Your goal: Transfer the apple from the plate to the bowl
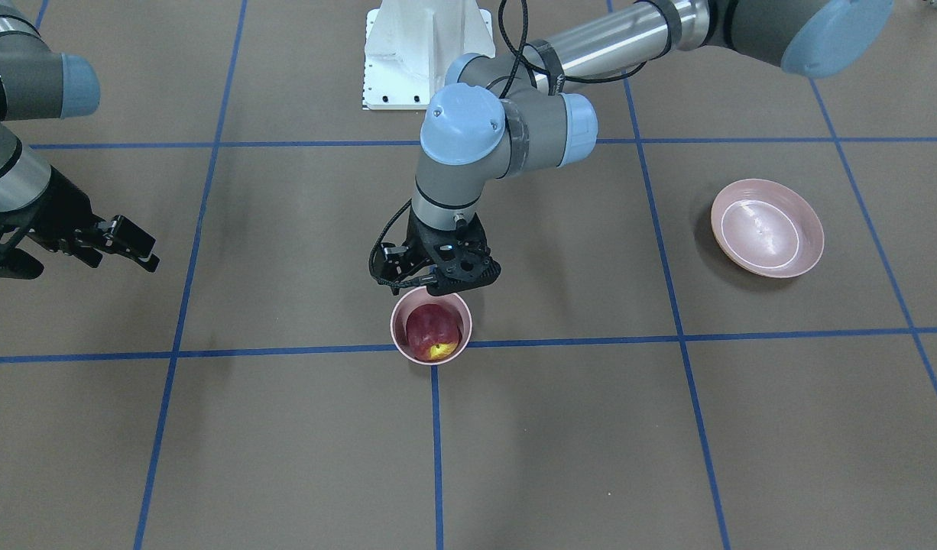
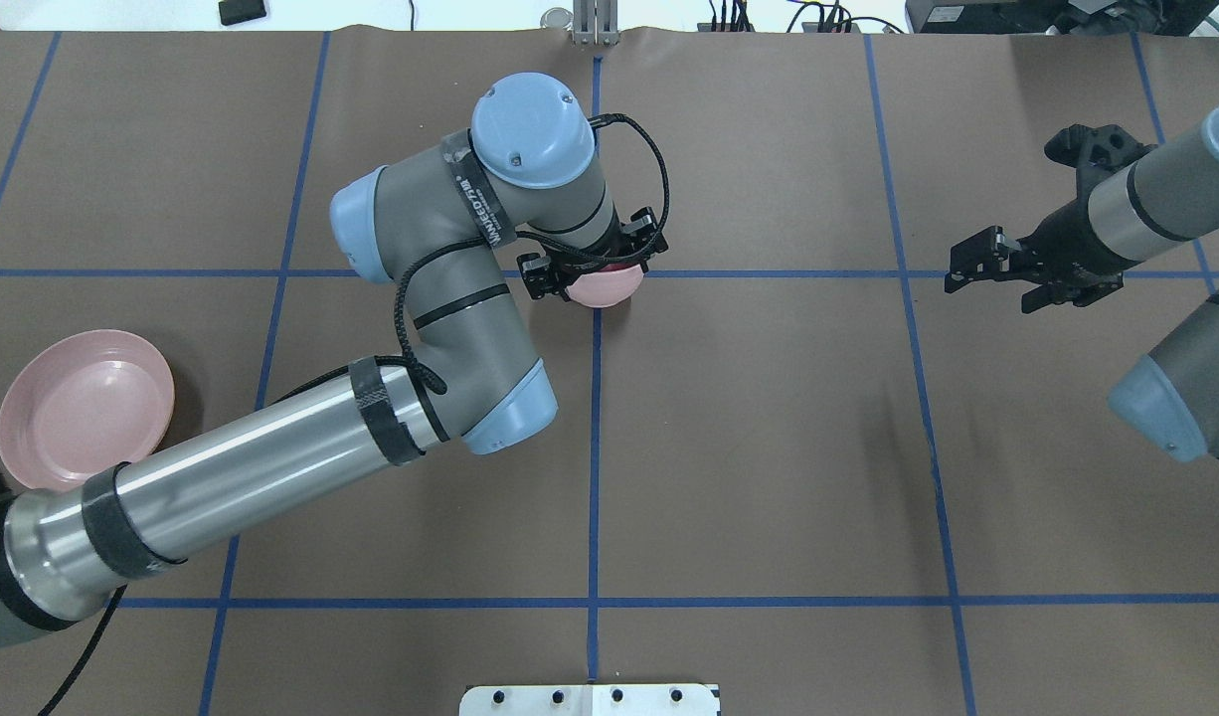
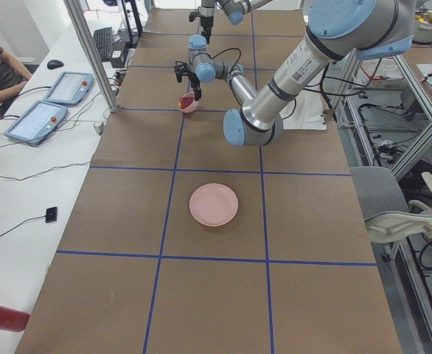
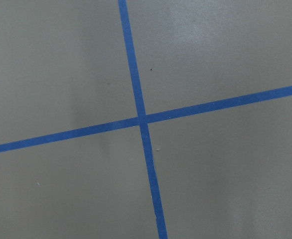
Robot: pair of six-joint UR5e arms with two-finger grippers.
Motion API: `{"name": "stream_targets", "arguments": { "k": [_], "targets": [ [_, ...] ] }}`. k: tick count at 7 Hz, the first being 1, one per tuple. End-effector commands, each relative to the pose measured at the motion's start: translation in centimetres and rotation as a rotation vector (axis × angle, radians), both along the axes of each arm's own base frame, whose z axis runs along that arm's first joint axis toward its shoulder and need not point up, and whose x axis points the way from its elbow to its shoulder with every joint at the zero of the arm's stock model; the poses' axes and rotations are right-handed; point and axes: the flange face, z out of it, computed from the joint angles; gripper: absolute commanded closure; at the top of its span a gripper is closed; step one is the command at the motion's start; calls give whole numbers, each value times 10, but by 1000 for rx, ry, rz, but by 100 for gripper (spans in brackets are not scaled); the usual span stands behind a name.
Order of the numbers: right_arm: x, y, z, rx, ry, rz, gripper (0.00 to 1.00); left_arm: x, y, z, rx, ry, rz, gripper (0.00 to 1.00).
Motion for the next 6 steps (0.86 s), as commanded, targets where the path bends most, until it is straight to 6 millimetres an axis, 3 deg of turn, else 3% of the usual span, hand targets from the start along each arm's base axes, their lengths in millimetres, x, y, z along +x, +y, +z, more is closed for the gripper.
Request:
{"name": "stream_targets", "arguments": {
  "k": [1, 3, 4, 6],
  "targets": [
    [0, 0, 0, 0, 0, 0, 0, -69, 43, 24, 13, 15, -5, 3],
    [0, 0, -2, 3, -2, -2, 0, -140, 77, 54, 20, 11, -23, 3],
    [1, 0, 0, 3, -1, -2, 0, -163, 91, 54, 30, 28, -25, 3],
    [12, -4, 4, 1, 4, 14, 0, -220, 117, 100, 100, -63, 35, 3]
  ]
}}
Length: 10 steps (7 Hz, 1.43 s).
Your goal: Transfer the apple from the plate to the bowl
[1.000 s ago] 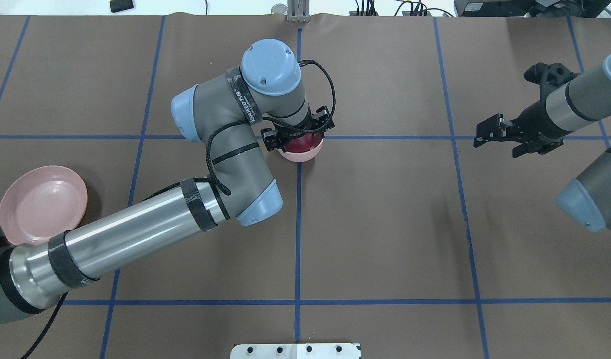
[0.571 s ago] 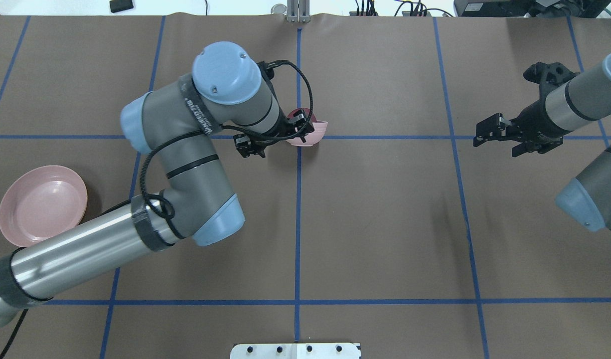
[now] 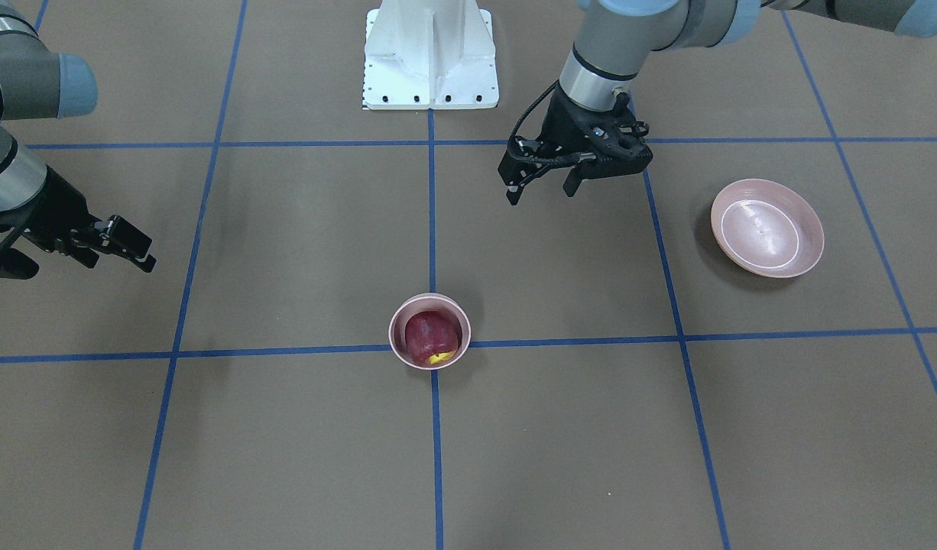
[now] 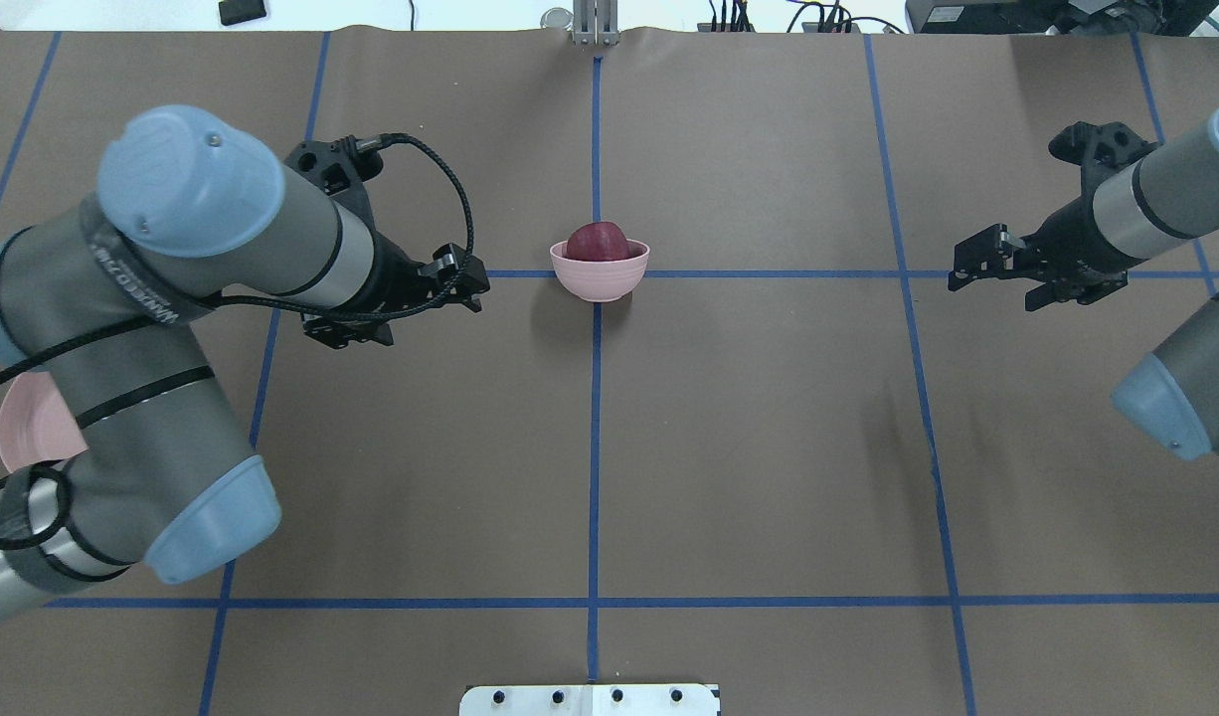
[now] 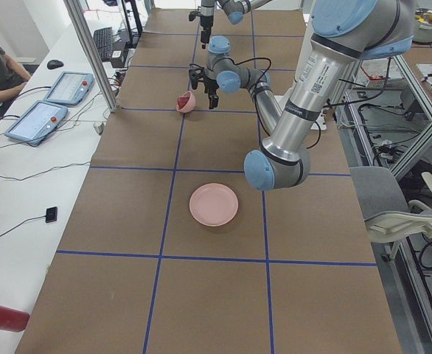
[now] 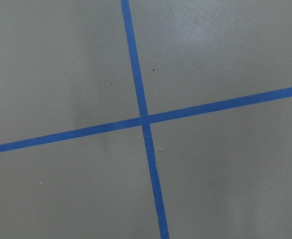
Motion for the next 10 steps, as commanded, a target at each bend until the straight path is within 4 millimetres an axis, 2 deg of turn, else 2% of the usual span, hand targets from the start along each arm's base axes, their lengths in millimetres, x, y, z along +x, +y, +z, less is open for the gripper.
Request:
{"name": "stream_targets", "arguments": {
  "k": [1, 2, 3, 4, 5, 6, 7, 8, 9, 10],
  "targets": [
    [10, -4, 1, 1, 0, 16, 0, -72, 31, 42, 118, -126, 98, 3],
    [16, -7, 1, 6, 0, 24, 0, -98, 32, 57, 142, -172, 116, 3],
    [30, -10, 5, 25, 5, 25, 0, -123, 26, 85, 190, -234, 155, 3],
    [64, -7, 16, 49, 15, 35, 0, -146, 22, 108, 236, -282, 200, 2],
    [106, 4, 27, 85, 11, 23, 0, -169, 9, 120, 256, -285, 227, 2],
    [141, 14, 46, 114, -1, -10, 0, -198, -8, 138, 284, -272, 292, 2],
    [162, 23, 64, 140, 17, -27, 0, -233, -27, 163, 309, -260, 345, 2],
    [174, 31, 79, 159, 35, -49, 0, -265, -42, 189, 320, -263, 368, 2],
    [180, 39, 94, 169, 50, -76, 0, -289, -53, 211, 343, -259, 400, 2],
    [183, 39, 96, 166, 52, -74, 0, -311, -64, 234, 371, -262, 435, 2]
  ]
}}
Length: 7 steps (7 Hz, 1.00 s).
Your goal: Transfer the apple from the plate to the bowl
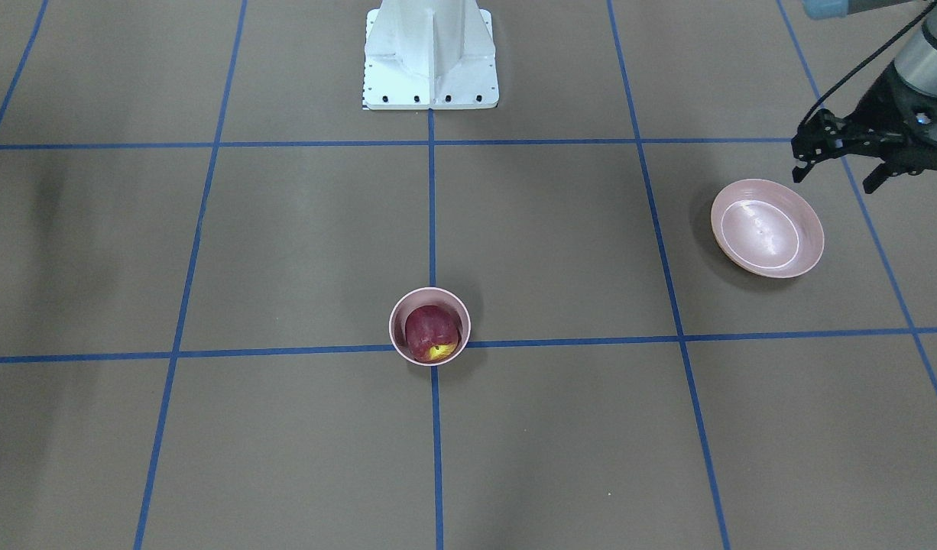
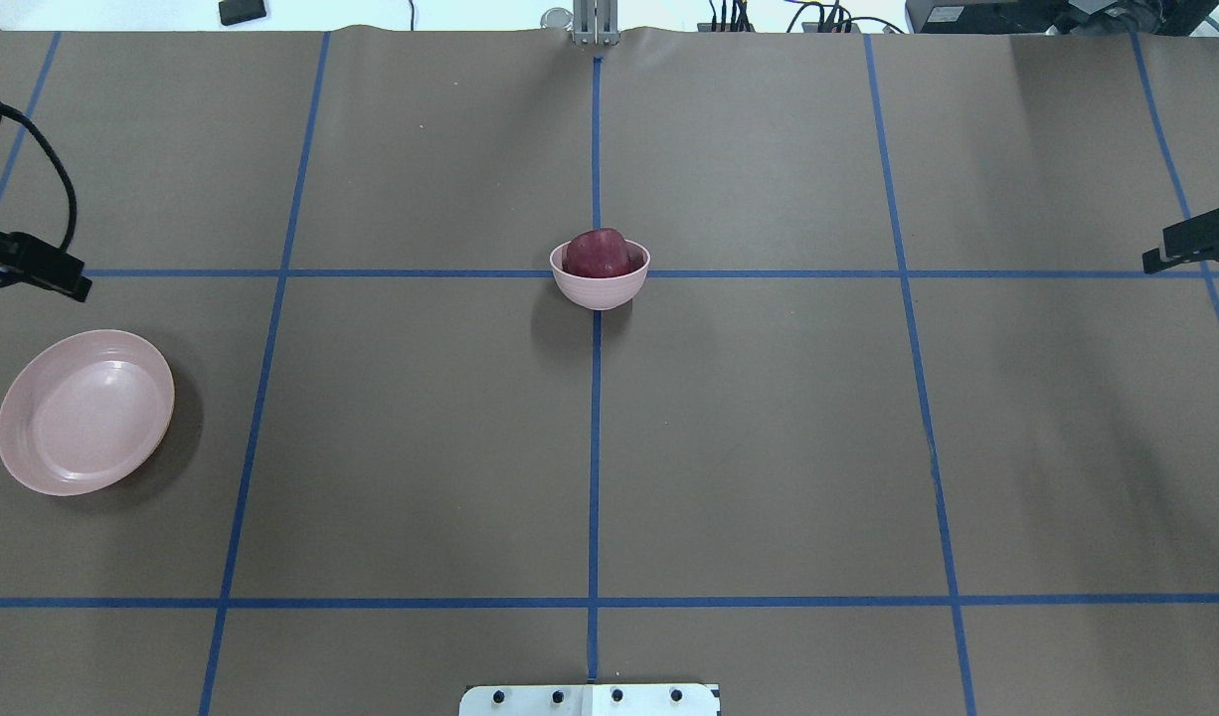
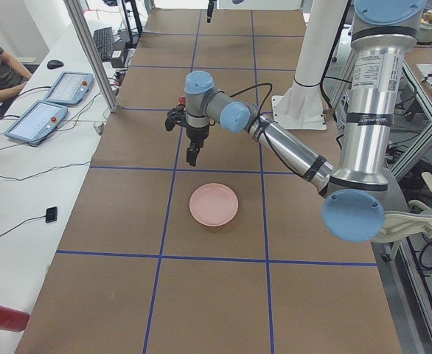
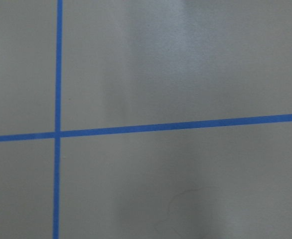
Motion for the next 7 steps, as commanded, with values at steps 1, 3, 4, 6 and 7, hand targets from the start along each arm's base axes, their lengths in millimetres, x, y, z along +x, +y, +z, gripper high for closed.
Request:
{"name": "stream_targets", "arguments": {
  "k": [1, 3, 4, 6, 7],
  "targets": [
    [11, 5, 10, -1, -2, -8, 0, -59, -5, 58, 34, -4, 71, 2],
    [23, 7, 18, -4, -31, -22, 0, -78, -4, 98, 47, -18, 90, 2],
    [27, 12, 28, 0, -22, -36, 0, -79, -3, 125, 74, -14, 88, 2],
    [52, 14, 41, 35, 24, -106, 0, -80, -4, 139, 64, -12, 74, 2],
    [58, 14, 47, 38, 53, -134, 0, -79, -3, 147, 21, -4, 71, 2]
  ]
}}
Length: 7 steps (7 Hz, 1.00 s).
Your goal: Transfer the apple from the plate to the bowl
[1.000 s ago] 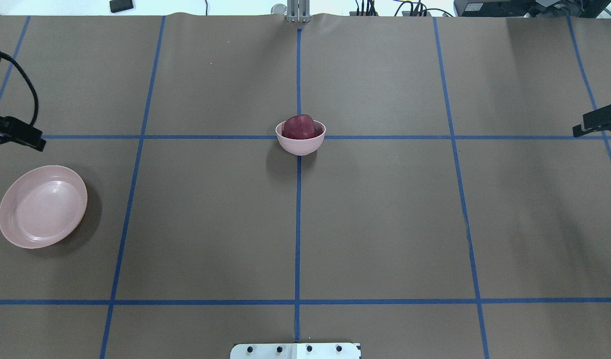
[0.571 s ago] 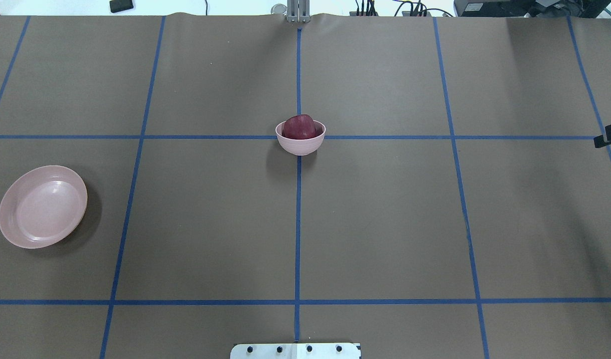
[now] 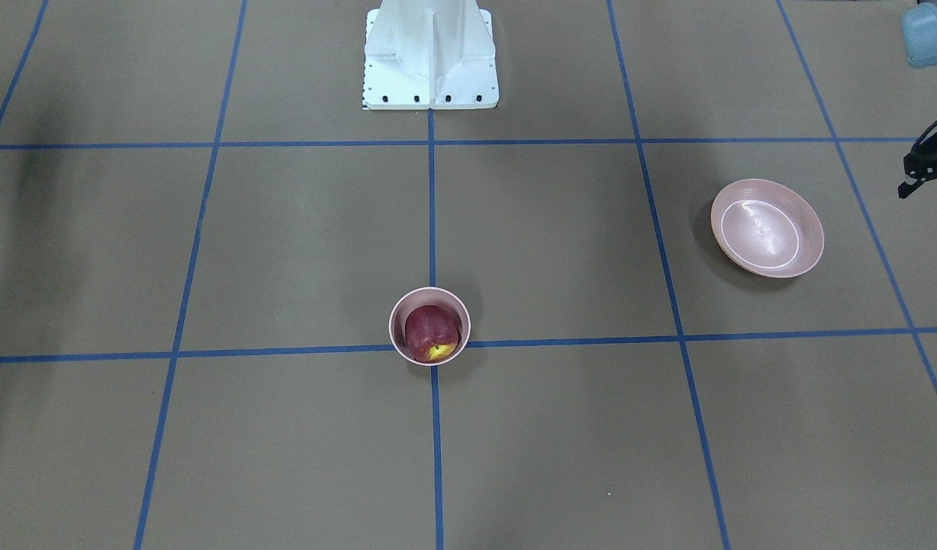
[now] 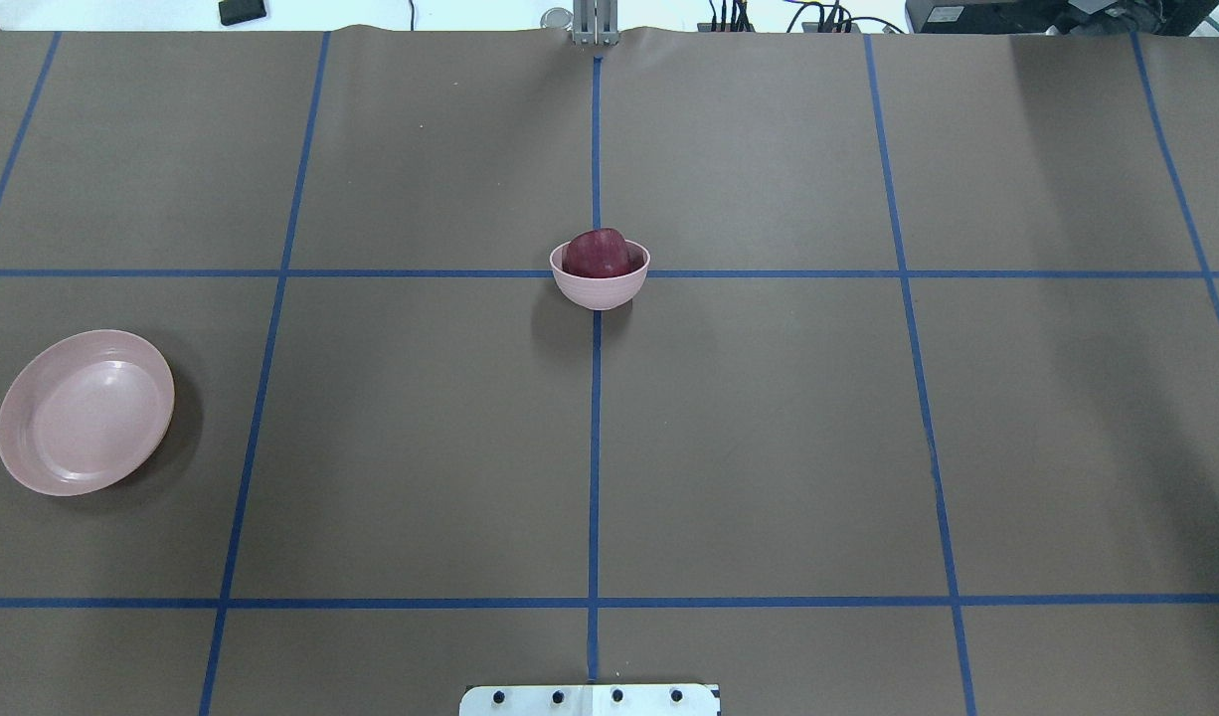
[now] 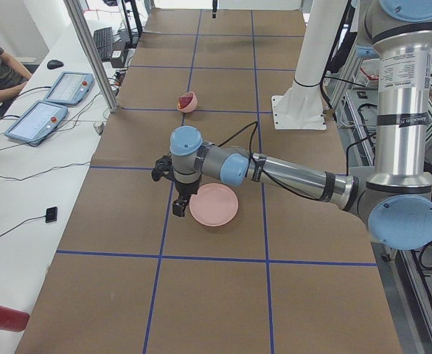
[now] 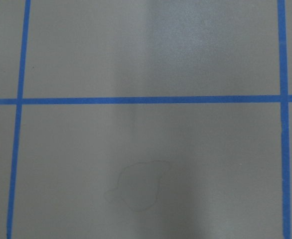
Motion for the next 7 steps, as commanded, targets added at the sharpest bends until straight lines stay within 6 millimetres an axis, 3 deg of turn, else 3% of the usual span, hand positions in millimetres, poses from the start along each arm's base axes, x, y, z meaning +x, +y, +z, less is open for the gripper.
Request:
{"name": "stream_targets", "arguments": {
  "k": [1, 7],
  "targets": [
    [16, 0, 10, -8, 43, -37, 0, 1, 4, 4, -67, 26, -31, 2],
    [8, -1, 10, -6, 63, -52, 0, 4, 4, -5, -67, 61, -35, 2]
  ]
}}
